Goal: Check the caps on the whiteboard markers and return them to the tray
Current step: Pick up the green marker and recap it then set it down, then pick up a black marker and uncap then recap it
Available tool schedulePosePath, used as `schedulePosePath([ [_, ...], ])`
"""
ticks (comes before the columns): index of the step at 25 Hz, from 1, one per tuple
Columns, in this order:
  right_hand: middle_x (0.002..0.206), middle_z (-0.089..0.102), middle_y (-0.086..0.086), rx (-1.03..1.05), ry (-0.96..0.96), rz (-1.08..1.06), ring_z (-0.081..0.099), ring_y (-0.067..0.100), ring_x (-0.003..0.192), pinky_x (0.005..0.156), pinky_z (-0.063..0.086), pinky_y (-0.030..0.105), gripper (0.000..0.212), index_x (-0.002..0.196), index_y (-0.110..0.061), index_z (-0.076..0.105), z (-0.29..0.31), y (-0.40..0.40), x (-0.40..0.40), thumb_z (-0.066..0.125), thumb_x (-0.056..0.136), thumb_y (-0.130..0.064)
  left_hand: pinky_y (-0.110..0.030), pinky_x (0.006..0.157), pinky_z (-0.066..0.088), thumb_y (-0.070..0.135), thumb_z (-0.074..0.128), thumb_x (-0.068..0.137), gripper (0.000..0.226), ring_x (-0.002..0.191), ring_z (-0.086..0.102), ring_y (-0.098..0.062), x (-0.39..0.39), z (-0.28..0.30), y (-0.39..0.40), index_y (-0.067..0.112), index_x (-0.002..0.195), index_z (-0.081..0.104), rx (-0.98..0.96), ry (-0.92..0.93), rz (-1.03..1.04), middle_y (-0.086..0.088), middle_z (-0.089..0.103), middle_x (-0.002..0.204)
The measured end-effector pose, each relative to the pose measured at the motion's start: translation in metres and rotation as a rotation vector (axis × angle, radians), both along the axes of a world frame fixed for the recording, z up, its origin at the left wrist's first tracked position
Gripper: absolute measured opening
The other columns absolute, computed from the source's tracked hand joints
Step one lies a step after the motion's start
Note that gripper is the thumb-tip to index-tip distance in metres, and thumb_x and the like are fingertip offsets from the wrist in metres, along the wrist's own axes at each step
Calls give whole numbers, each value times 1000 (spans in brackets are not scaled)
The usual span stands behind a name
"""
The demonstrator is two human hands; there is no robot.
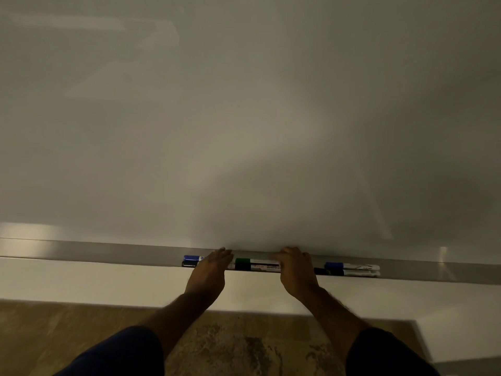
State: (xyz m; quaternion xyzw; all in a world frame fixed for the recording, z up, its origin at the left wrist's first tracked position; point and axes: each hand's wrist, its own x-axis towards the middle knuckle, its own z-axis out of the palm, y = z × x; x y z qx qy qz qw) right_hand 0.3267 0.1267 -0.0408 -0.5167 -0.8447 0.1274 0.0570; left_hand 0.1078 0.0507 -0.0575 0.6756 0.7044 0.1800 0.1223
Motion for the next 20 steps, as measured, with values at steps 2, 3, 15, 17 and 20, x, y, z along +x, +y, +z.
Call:
schedulePosePath([
  [2, 105, 63, 1, 26, 7, -10, 52, 24, 104, 88, 39, 37, 33, 112, -26, 64, 5, 2, 14, 57, 85, -8, -34, 112, 28, 3, 55, 88, 45, 133, 41, -18, 8, 4, 3, 17, 130, 52, 37, 17, -32, -3, 52, 139],
  [3, 106, 64, 2, 40, 11, -20, 53, 25, 104, 90, 40, 38, 32, 111, -24, 64, 8, 4, 25, 57, 85, -7, -36, 110, 33, 5, 57, 88, 40, 129, 47, -20, 15, 8, 5, 16, 126, 55, 52, 18, -52, -5, 57, 134],
  [15, 105, 65, 6, 7, 13, -192, 55, 26, 100, 87, 42, 36, 25, 106, -16, 66, 13, 14, 161, 54, 87, -5, -34, 93, 44, 28, 53, 92, 29, 105, 56, -19, 151, 25, 51, 17, 118, 61, 39, 27, -361, -3, 66, 116],
  [17, 112, 63, 3, -15, -9, -184, 52, 25, 108, 93, 38, 38, 31, 112, -20, 65, 8, 13, 171, 51, 88, -5, -35, 92, 42, 27, 55, 90, 31, 106, 53, -21, 167, 20, 59, 17, 120, 57, -2, 57, -354, -5, 62, 118],
  [20, 123, 59, 1, -38, -61, -158, 48, 23, 115, 98, 35, 39, 38, 120, -24, 59, 3, 16, 183, 47, 90, -5, -36, 90, 41, 27, 56, 89, 30, 104, 52, -22, 191, 12, 69, 17, 117, 55, -57, 126, -342, -5, 59, 116],
])
